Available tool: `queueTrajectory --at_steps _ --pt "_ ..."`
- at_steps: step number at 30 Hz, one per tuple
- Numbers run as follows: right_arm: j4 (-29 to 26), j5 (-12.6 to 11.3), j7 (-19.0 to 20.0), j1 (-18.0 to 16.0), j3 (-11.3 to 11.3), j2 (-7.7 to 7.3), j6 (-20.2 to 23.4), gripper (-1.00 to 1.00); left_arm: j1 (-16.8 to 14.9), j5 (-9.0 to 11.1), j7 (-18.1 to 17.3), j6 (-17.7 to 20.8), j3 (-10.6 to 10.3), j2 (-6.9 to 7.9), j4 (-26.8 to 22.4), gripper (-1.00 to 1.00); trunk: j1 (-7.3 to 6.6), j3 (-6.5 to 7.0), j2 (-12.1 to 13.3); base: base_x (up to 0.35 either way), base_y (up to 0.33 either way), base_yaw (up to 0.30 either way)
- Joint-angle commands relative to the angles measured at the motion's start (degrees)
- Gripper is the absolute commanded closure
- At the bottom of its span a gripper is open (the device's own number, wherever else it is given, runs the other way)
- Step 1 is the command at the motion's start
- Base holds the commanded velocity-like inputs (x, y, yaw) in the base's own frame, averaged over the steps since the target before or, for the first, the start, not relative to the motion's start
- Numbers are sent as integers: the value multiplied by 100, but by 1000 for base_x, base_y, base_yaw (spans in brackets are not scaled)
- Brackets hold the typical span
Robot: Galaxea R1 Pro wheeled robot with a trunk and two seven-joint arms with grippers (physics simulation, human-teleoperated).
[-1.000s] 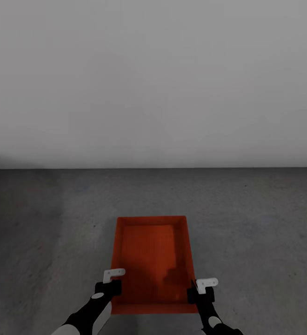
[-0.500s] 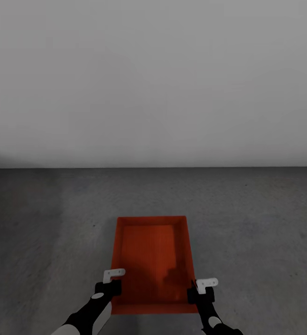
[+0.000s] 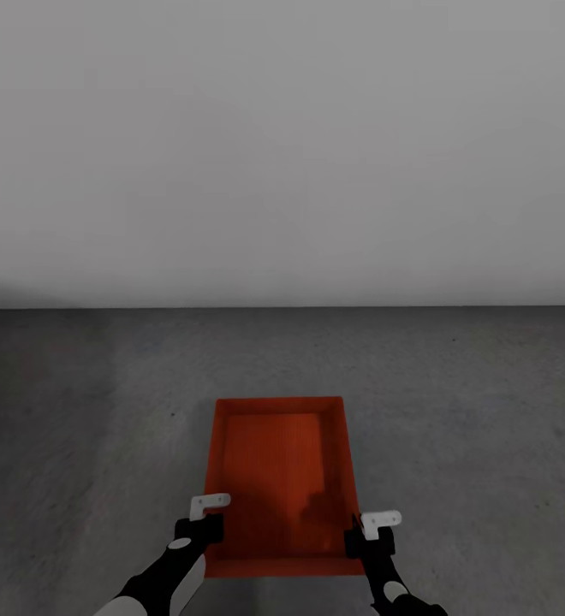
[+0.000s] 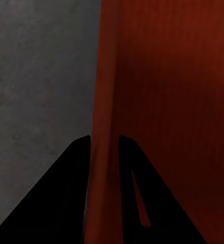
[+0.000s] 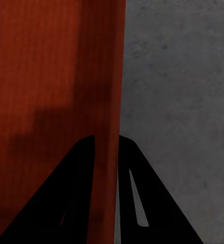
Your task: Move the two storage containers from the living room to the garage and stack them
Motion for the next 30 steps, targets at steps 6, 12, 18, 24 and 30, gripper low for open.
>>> queueTrajectory --at_steps 6,12,18,24,30 --pt "-77 -76 -283 -7 -221 2 -52 100 0 64 146 -14 -10 2 214 100 0 -3 -2 0 0 0" --pt "-77 -76 -282 -7 -221 5 -52 100 0 64 146 -14 -10 2 214 100 22 -21 -42 0 0 0" --pt "-77 -78 -283 -7 -221 3 -52 100 0 64 146 -14 -10 2 214 100 109 -92 -202 0 0 0" --pt "-77 -77 -283 -7 -221 2 -52 100 0 64 146 -14 -10 2 214 100 109 -92 -202 0 0 0" --pt "-77 -76 -282 -7 -221 1 -52 100 0 64 146 -14 -10 2 214 100 109 -92 -202 0 0 0"
